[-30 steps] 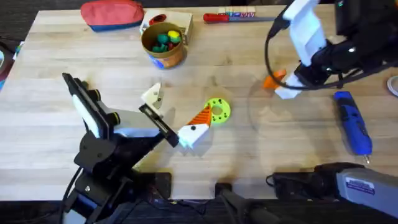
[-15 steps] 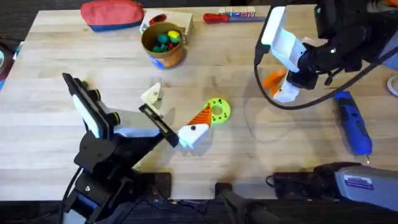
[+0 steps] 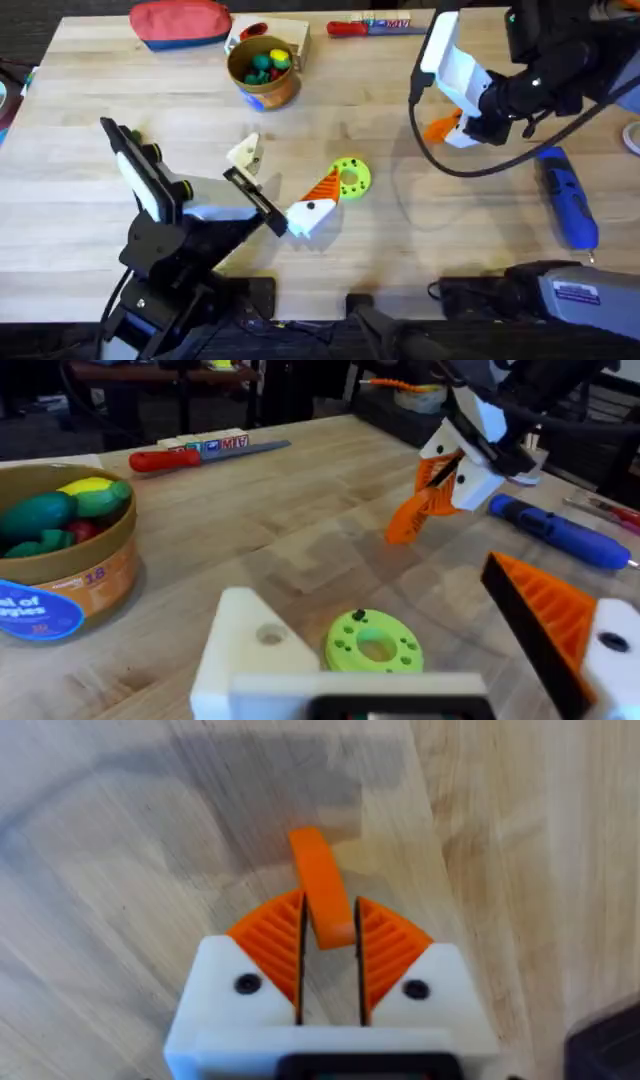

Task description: Pick up the gripper from the table and insert it into the empty holder that is missing its gripper. Then pick up a screw, insert it into the mounting hole, and use the screwdriver to tighten it. Finally, clean up the table by picking up the vegetable and placing it into the bucket.

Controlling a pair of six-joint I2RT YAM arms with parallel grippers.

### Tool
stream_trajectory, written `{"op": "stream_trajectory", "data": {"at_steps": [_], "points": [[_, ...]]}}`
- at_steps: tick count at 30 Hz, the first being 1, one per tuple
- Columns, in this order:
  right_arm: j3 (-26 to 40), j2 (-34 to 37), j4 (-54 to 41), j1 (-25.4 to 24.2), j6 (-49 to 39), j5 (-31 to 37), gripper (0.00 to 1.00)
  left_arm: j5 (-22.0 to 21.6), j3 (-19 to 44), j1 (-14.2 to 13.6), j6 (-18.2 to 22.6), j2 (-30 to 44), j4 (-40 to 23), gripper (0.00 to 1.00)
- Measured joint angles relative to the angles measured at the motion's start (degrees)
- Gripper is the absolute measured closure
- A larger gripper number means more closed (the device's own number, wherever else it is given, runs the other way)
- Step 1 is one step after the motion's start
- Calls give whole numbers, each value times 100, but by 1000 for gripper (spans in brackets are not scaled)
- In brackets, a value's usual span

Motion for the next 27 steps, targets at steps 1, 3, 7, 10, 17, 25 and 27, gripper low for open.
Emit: {"op": "stream_trajectory", "data": {"at_steps": [1,3,7,10,17,25,27], "points": [[0,0,-15,0,7,-6,870,0,0,0,1,0,0,13],[2,-9,-37,0,18,-15,969,0,0,0,-1,0,0,13],[2,-28,-50,0,48,-15,997,0,0,0,1,0,0,13],[2,-126,-93,0,160,-17,997,0,0,0,-1,1,0,13],[2,-972,-93,0,1061,-17,997,0,0,0,1,0,0,13],[2,-2326,-227,-2,3570,-268,997,0,0,0,1,0,0,13],[2,-2486,-273,-2,4387,-646,997,0,0,0,1,0,0,13]]}}
